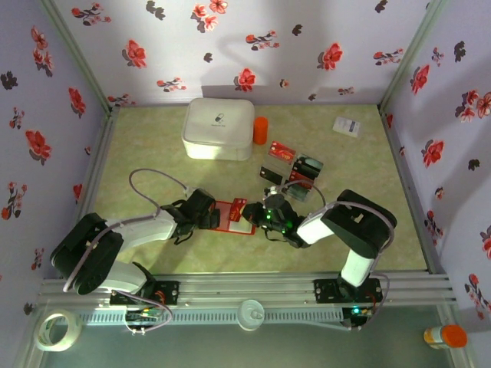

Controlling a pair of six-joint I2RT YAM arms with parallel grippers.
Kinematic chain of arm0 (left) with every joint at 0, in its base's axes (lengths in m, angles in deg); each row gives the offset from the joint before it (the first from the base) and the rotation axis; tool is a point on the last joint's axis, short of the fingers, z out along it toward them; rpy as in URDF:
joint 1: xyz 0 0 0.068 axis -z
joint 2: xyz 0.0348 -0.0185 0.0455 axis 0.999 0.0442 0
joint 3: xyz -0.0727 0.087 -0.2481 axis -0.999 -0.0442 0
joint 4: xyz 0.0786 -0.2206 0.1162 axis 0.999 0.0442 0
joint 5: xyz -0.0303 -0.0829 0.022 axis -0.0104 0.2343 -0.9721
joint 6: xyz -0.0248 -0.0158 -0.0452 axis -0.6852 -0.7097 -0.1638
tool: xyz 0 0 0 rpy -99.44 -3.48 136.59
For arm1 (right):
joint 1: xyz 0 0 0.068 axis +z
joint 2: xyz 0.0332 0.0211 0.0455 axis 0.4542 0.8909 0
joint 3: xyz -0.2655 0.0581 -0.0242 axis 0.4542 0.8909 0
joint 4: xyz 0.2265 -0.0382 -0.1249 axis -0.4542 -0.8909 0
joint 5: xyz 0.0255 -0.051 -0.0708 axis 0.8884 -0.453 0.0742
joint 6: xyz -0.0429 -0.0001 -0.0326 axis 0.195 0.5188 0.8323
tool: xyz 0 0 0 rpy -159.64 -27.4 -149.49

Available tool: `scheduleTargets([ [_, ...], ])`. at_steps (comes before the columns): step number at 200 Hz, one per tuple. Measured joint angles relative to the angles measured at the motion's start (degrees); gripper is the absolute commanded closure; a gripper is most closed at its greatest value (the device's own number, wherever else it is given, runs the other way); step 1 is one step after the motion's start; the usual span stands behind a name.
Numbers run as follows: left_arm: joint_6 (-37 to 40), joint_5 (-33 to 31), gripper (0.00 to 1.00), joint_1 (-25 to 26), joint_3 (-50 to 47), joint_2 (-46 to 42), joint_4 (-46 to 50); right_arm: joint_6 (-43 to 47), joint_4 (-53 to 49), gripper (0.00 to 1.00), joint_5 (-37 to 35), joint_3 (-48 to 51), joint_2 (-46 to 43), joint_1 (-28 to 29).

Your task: Put the credit cards into the card holder

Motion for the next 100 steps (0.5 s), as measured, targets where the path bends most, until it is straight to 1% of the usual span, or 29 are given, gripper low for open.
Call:
scheduleTargets([
  [100,0.0,0.0,0.0,0.0,0.0,0.0,-0.1,-1.2,-2.4,1.0,0.4,0.0,0.0,1.4],
])
